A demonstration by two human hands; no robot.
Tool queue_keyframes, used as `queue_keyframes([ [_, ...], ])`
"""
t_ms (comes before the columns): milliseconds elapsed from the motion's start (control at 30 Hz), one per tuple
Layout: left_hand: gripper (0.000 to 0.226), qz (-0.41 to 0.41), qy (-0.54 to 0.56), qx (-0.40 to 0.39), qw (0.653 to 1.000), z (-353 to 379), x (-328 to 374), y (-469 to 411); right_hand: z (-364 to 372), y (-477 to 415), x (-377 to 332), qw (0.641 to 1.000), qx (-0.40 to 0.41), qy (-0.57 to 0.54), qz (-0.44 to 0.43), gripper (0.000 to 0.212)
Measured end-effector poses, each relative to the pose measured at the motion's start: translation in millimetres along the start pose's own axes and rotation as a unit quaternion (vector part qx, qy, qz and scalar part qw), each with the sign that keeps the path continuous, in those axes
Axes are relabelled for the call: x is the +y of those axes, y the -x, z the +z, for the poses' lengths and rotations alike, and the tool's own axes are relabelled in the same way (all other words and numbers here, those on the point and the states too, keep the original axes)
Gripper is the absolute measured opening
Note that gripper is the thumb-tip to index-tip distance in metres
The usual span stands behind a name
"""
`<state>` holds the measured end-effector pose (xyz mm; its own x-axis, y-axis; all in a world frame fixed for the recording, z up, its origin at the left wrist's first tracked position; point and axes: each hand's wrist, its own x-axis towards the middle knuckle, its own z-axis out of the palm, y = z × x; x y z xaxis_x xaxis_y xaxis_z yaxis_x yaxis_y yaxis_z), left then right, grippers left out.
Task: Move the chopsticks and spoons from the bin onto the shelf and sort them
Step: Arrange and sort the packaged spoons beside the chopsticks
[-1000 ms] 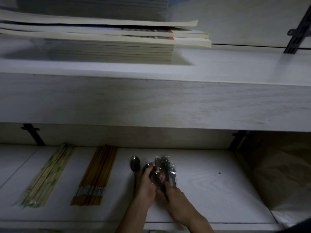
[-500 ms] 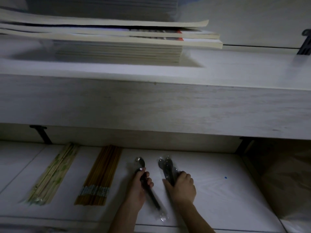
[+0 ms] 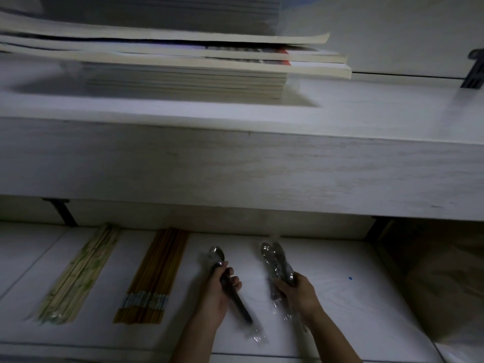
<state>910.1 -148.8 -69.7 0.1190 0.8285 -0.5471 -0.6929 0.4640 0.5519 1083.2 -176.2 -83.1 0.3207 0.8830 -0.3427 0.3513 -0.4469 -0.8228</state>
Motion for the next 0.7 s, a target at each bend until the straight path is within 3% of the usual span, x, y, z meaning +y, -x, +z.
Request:
queue_keyframes([
  [200, 0.021, -0.002, -0.02, 0.002, 1.0, 5, -12, -3, -19, 32, -3, 0.98, -0.074, -0.183, 0.001, 0.006],
  [400, 0.014, 0.03, -0.05, -0.047, 0.997, 17, -25, 11, -28, 64, -19, 0.967, -0.113, -0.224, -0.039, 0.011],
  [700, 0.05, 0.016, -0.082, -0.076, 0.994, 32, -29, 28, -26, 79, -22, 0.952, -0.146, -0.267, -0.042, 0.006],
])
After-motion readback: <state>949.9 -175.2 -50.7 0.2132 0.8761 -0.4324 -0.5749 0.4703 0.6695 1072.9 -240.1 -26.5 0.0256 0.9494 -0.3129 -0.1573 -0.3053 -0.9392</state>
